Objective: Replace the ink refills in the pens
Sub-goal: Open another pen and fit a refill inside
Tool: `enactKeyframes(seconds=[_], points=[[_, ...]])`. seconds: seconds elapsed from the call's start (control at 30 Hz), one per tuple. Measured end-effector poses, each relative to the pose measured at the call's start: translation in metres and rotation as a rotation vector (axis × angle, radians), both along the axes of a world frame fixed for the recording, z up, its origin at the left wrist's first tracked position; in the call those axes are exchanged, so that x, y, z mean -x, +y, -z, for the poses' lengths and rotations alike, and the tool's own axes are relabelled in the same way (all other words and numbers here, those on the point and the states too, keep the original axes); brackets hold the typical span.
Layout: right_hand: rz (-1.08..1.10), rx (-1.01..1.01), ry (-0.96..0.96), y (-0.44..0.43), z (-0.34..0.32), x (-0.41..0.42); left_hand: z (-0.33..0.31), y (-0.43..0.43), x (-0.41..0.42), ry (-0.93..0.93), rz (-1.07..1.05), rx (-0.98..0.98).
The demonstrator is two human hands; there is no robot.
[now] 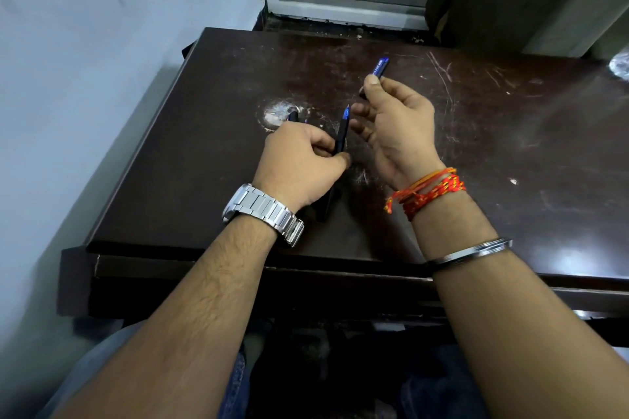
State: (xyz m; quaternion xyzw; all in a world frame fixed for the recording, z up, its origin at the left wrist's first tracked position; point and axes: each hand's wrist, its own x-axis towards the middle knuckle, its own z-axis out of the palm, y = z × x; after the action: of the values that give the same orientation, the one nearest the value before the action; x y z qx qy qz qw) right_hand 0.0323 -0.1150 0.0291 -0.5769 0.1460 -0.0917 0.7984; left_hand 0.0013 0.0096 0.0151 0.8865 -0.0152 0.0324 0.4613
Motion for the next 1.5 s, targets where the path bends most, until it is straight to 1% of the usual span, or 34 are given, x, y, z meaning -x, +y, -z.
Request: enactKeyframes(seconds=[0.1,0.33,0.43,0.57,0.73,0.83,0.97,1.2,1.37,1.5], points=[[-0.02,-0.036,0.016,-0.003,-0.003,0.002,-0.001,0.0,0.001,0.001,0.013,-0.004],[-0.125,0.049,0.047,0.001,-0.006,0.005,-0.001,0.0,0.0,-0.007,0.016,0.003],[-0.202,0.045,0.061,0.004,-0.005,0.007,0.0,0.0,-0.001,-0.02,-0.006,0.017],[-0.26,0.065,0.08,0.008,-0.005,0.008,-0.001,0.002,-0.003,0.006,-0.045,0.128],[-0.297,0.069,0.056,0.01,-0.005,0.009,-0.005,0.004,-0.005,0.186,-0.025,0.367],[-0.303,0.075,0.039,0.011,-0.003,0.008,-0.007,0.004,-0.006,0.249,-0.02,0.405],[-0.31,0.094,0.023,0.012,-0.001,0.009,-0.007,0.003,-0.008,0.275,-0.032,0.43],[-0.311,0.063,0.002,0.011,0.001,0.007,0.0,0.005,-0.011,0.25,-0.077,0.432],[-0.291,0.125,0.001,0.009,0.004,0.005,0.002,0.005,-0.009,0.174,-0.041,0.404],[-0.289,0.113,-0.017,0.007,0.006,0.003,0.002,0.005,-0.008,0.12,-0.043,0.401]])
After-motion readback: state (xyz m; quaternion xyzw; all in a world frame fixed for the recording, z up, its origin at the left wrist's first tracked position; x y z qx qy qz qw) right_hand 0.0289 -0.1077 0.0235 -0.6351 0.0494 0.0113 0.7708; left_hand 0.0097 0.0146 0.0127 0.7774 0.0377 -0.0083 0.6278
